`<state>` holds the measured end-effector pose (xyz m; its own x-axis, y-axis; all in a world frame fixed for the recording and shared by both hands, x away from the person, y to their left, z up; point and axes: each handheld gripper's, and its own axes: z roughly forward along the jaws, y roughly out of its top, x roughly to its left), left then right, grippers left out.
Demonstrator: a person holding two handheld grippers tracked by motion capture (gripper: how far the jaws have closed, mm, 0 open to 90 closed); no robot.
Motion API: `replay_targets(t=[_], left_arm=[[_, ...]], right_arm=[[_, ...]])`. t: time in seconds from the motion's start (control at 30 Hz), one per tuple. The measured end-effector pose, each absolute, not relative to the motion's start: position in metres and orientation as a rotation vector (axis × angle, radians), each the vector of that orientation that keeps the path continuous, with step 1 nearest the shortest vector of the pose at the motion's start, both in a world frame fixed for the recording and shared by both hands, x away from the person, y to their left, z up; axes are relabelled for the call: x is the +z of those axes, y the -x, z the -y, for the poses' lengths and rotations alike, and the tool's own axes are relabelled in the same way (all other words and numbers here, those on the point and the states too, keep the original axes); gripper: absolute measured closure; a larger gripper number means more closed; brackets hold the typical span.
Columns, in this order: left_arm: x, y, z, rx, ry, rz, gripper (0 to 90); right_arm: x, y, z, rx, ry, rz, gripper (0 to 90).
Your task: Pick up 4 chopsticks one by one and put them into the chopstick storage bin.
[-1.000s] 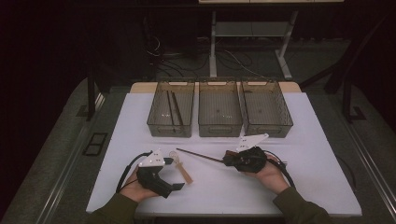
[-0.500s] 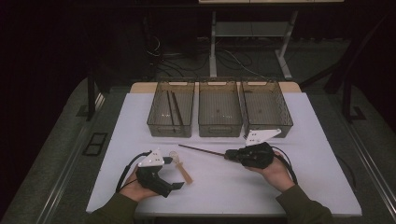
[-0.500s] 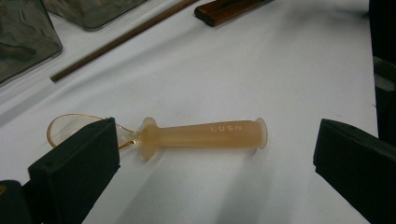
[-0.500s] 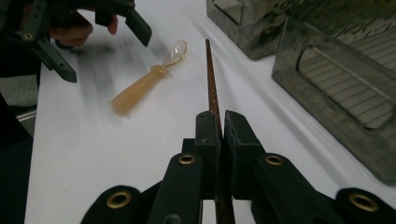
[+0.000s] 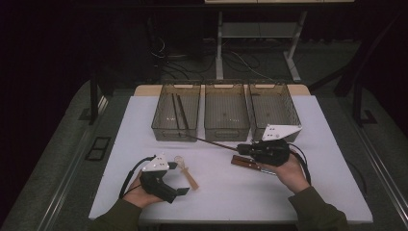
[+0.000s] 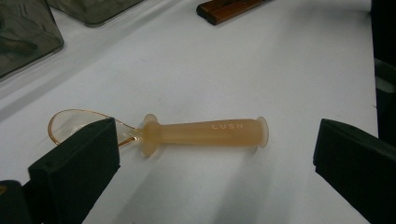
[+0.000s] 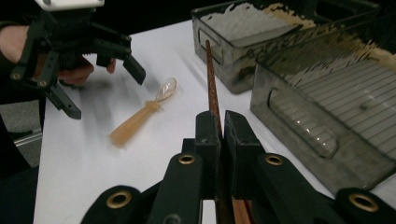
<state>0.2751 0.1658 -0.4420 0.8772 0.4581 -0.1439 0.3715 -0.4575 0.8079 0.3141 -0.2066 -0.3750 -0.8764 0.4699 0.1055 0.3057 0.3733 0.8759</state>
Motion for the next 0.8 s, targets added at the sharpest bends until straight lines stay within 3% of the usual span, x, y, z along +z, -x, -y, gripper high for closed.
replay_targets(t=[0.8], left_arm=[[-0.443, -0.274, -0.164, 0.106, -2.091, -0.618, 0.0]], right_arm=[[-0.353, -0.343, 0.2, 1.535, -0.815, -2.313, 84.8]])
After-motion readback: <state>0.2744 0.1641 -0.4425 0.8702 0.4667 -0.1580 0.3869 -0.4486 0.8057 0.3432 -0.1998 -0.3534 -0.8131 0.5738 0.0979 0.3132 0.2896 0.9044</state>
